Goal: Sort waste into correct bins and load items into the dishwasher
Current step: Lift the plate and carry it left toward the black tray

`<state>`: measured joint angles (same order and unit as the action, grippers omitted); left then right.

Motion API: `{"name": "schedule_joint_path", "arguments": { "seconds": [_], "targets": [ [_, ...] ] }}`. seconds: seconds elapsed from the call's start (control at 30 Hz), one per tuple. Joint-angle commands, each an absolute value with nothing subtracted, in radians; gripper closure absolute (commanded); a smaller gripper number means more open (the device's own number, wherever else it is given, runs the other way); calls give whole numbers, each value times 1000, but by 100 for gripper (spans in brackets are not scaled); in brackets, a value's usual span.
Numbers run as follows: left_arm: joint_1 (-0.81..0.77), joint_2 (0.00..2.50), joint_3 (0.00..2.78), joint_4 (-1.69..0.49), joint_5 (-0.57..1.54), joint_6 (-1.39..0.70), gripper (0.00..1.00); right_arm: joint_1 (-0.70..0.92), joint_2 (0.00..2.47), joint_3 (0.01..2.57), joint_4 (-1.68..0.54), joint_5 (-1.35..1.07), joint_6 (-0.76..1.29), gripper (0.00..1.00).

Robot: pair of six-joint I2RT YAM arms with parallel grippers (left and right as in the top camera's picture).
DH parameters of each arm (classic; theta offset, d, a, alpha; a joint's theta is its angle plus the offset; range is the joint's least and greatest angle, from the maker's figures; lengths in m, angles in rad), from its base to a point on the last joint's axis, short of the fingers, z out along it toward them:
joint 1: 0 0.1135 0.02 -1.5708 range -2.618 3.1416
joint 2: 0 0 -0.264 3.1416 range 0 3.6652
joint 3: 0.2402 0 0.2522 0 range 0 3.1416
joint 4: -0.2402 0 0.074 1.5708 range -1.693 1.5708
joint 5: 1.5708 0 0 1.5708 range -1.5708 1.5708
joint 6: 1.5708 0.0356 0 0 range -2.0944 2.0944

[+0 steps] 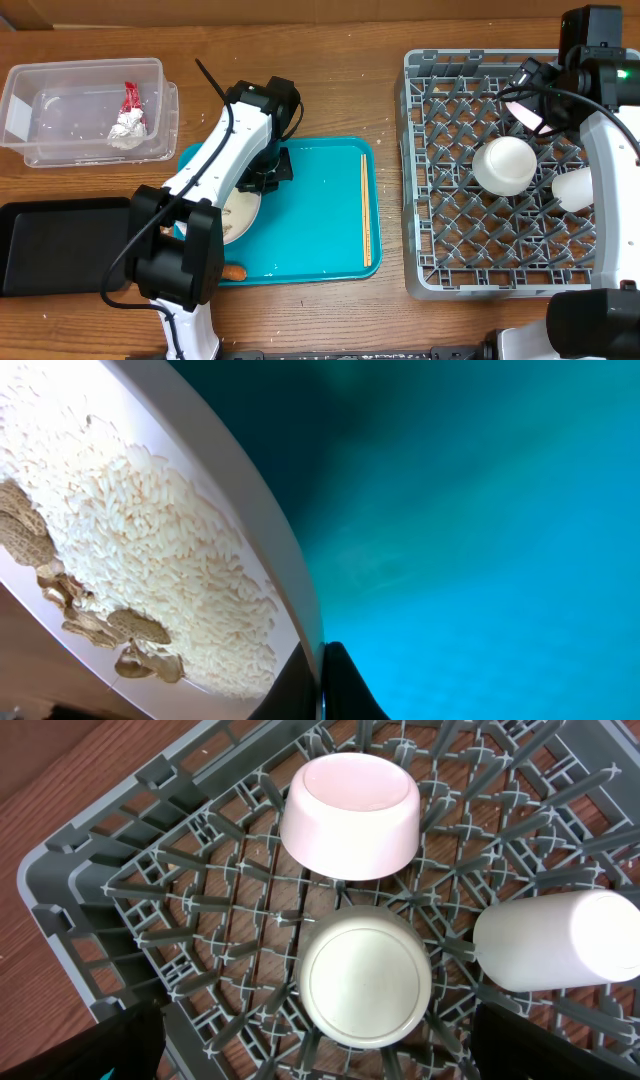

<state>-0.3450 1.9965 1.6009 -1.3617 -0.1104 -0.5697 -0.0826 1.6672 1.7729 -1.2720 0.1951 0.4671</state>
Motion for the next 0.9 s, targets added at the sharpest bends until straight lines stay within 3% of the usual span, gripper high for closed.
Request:
{"name": "schedule_joint_path", "arguments": {
  "seconds": [0.0,0.57,0.87],
  "targets": [
    [-347,2006,1656,-1404,-193,-558,96,-81,1647,1790,-1266,209,468,0],
    [-338,2006,1824,-1592,-296,-591,96,-81,1647,1790,-1266,209,468,0],
    [-216,2006,1824,-1600,-295,-584,96,-81,1647,1790,-1266,209,468,0]
  ]
}}
